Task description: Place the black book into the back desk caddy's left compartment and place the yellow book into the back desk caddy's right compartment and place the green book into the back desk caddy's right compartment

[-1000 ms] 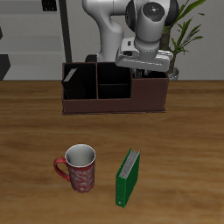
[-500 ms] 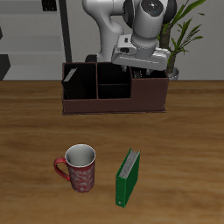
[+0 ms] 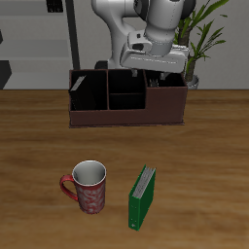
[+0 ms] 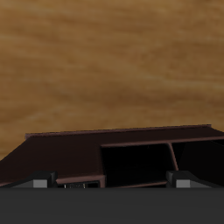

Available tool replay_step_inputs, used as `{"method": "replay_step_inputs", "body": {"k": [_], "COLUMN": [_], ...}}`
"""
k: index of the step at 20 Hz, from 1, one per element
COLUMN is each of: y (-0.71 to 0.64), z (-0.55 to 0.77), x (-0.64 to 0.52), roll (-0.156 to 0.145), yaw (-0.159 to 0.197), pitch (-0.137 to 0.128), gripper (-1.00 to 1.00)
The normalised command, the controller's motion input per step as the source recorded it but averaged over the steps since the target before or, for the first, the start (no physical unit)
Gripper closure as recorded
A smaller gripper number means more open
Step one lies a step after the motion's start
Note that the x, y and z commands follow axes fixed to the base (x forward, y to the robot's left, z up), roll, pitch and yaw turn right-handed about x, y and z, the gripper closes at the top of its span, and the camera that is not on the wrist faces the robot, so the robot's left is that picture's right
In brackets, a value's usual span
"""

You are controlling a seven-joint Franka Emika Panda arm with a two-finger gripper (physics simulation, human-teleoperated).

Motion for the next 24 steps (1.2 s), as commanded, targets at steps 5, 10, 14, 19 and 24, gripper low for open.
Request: {"method": "replay_step_inputs", "body": {"k": [5,10,14,19,24], "y": [-0.05,0.07,0.02,0.04,0.01], "z": [0.3,0.32,0.22,0.32,0.26], "x": [0.67,0.75,0.49,0.58,0.56], "roll": [-0.016,0.017,0.026,0.009,-0.012], "yaw": [0.107,0.043,0.028,-0.004,-0.076], "pitch": [-0.03,-0.006,-0.027,-0.047,-0.027], "gripper": [-1.0,-1.0,-1.0,-1.0,-1.0]}}
